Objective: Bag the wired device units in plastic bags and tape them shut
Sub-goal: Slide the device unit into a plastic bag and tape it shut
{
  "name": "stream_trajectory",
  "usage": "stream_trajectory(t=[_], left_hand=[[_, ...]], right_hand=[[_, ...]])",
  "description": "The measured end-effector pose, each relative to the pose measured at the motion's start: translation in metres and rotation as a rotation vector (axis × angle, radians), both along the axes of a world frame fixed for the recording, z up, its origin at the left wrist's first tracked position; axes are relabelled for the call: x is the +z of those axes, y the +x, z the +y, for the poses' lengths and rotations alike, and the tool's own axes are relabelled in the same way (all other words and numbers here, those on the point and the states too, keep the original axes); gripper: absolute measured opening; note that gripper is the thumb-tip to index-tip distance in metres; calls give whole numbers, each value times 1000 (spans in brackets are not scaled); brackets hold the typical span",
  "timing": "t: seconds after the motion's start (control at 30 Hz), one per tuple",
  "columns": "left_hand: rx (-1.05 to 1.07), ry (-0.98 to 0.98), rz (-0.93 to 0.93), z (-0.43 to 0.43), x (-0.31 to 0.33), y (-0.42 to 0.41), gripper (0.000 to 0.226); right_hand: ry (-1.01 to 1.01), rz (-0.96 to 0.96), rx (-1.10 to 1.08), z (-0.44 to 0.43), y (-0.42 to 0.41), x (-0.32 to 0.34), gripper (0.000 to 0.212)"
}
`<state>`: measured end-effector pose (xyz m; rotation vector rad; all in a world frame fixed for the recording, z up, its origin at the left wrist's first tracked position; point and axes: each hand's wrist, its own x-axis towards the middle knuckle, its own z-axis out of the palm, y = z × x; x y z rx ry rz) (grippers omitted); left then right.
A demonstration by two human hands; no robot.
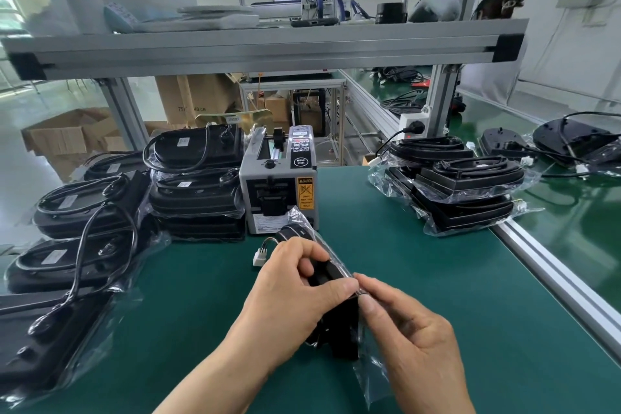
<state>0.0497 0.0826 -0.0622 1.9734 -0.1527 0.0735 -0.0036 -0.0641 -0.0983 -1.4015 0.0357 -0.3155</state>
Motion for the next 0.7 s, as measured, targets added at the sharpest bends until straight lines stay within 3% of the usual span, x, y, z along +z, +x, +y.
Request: stream_trajectory(t=[0.07, 0.17, 0.4, 0.53, 0.7], left_hand=[[1, -12, 1, 1, -2, 1, 52], [3, -13, 12, 2, -3, 3, 51], [-23, -95, 4, 3, -2, -2, 49], [-81, -189, 38, 23, 6, 8, 35], [302, -507, 169, 44, 13, 82, 20]], right_hand=[[-117, 0, -3, -9, 4, 14, 13], [-297, 24, 15, -24, 29, 45, 40], [-873, 274, 292, 14, 106, 70, 58], [-849, 282, 232, 16, 109, 54, 54], [-916, 234, 101, 22, 105, 49, 27]])
